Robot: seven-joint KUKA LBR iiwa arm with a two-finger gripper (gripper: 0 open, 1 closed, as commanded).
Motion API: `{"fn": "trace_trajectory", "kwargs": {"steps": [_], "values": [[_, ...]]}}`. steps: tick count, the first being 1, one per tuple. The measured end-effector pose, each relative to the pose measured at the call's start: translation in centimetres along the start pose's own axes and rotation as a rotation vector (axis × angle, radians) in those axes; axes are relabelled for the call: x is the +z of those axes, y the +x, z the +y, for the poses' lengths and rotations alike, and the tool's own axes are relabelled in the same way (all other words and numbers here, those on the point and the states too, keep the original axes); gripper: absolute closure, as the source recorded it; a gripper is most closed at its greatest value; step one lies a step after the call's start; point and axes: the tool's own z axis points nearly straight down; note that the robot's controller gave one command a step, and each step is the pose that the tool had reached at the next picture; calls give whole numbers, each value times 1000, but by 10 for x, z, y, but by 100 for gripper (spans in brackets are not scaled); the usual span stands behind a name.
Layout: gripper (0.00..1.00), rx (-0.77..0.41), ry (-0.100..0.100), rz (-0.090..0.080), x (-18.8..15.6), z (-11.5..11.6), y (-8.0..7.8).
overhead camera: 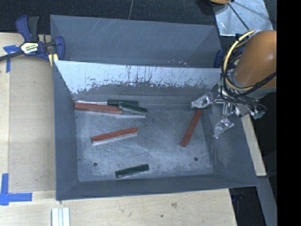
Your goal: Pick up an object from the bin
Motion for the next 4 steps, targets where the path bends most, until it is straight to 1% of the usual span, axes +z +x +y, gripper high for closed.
{"fn": "trace_trajectory", "kwargs": {"steps": [1, 2, 3, 4], "values": [[0, 105, 1, -3, 29, -2, -24], [0, -252, -1, 1, 61, -2, -29], [100, -326, -3, 0, 83, -7, -46], [100, -325, -3, 0, 83, -7, -46]]}}
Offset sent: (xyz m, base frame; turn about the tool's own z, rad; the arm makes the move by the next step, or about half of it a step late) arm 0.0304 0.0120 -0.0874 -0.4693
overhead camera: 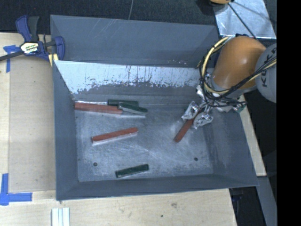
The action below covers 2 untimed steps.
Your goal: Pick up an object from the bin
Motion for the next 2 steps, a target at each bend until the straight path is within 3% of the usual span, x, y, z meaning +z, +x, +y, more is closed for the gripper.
{"fn": "trace_trajectory", "kwargs": {"steps": [1, 2], "values": [[100, 2, 7, -3, -64, -2, -2], [100, 2, -2, 2, -9, 0, 0]]}}
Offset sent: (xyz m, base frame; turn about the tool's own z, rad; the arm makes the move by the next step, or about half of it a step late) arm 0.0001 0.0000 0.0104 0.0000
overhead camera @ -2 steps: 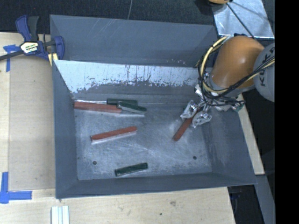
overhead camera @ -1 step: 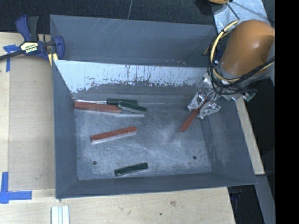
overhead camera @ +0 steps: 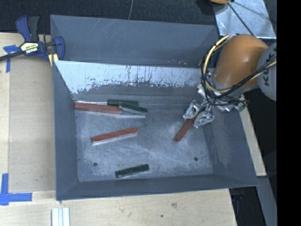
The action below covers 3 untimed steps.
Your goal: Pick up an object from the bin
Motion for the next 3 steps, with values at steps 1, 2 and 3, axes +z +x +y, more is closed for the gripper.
{"fn": "trace_trajectory", "kwargs": {"steps": [1, 2, 3], "values": [[100, 3, 11, -6, -87, -5, -3], [100, 1, -4, 2, 5, 1, 1], [100, 1, -4, 3, -1, 1, 1]]}}
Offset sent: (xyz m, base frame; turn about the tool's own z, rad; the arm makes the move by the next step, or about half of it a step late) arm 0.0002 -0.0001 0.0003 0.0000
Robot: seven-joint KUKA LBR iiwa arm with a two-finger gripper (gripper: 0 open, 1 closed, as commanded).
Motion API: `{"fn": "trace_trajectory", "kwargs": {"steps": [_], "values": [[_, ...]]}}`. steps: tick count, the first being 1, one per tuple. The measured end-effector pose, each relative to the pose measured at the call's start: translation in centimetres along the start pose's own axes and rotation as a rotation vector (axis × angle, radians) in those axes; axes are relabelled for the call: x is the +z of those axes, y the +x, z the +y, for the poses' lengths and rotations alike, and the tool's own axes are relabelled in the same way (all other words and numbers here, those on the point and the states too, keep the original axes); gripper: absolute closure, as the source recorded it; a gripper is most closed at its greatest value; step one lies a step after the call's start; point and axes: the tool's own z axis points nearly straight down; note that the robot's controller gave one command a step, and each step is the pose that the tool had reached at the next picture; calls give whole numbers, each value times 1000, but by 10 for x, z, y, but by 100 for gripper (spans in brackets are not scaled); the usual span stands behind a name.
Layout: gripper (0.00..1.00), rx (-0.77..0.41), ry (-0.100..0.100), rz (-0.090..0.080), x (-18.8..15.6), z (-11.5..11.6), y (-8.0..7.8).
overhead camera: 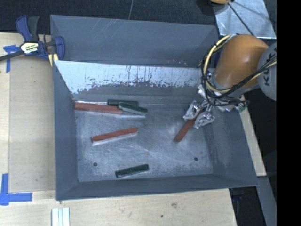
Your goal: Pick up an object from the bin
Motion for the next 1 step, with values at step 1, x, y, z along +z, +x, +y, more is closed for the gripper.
{"fn": "trace_trajectory", "kwargs": {"steps": [1], "values": [[100, 0, -2, 1, -21, 1, 1]]}}
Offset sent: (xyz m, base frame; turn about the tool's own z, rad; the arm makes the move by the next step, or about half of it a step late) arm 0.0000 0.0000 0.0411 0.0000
